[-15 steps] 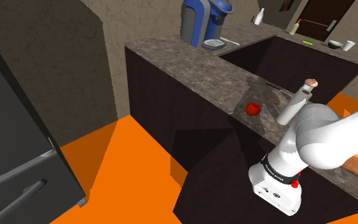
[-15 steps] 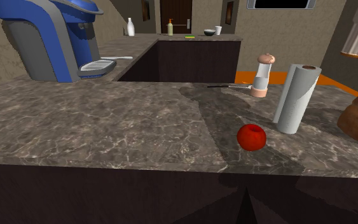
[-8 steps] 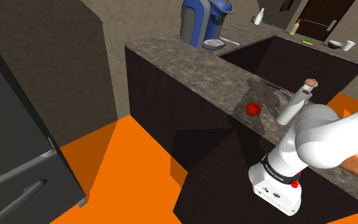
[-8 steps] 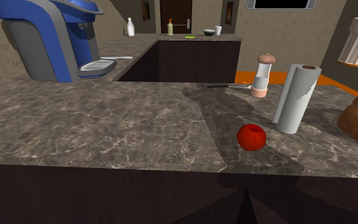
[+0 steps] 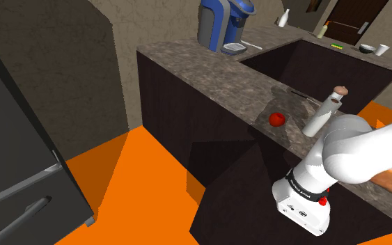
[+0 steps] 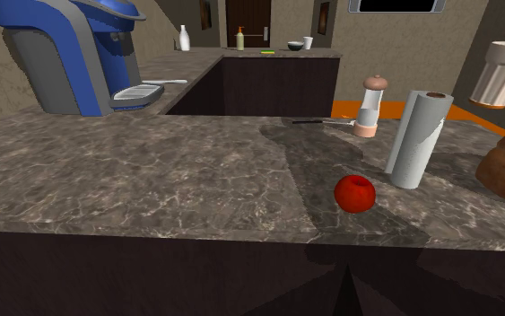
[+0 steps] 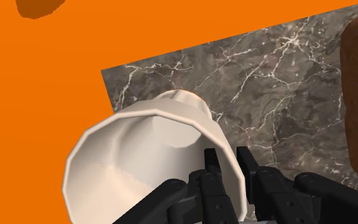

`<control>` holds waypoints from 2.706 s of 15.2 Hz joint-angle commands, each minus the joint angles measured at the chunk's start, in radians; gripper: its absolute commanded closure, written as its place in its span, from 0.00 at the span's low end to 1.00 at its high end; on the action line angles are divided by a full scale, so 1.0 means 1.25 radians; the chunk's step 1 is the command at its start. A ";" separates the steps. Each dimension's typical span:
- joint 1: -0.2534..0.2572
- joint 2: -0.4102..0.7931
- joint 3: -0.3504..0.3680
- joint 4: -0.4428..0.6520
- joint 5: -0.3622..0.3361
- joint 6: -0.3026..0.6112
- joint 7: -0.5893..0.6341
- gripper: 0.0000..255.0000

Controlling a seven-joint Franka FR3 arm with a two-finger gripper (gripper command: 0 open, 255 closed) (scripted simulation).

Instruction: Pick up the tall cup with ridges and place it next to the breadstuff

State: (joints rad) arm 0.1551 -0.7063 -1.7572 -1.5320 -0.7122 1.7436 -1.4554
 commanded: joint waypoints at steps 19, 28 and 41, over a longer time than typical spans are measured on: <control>-0.003 -0.059 -0.066 -0.124 -0.073 0.144 0.046 1.00; -0.003 -0.059 -0.066 -0.124 -0.073 0.144 0.046 0.00; -0.022 -0.021 -0.018 -0.081 -0.029 0.077 0.022 0.00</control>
State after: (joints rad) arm 0.1269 -0.7327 -1.7795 -1.6341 -0.7488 1.8401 -1.4274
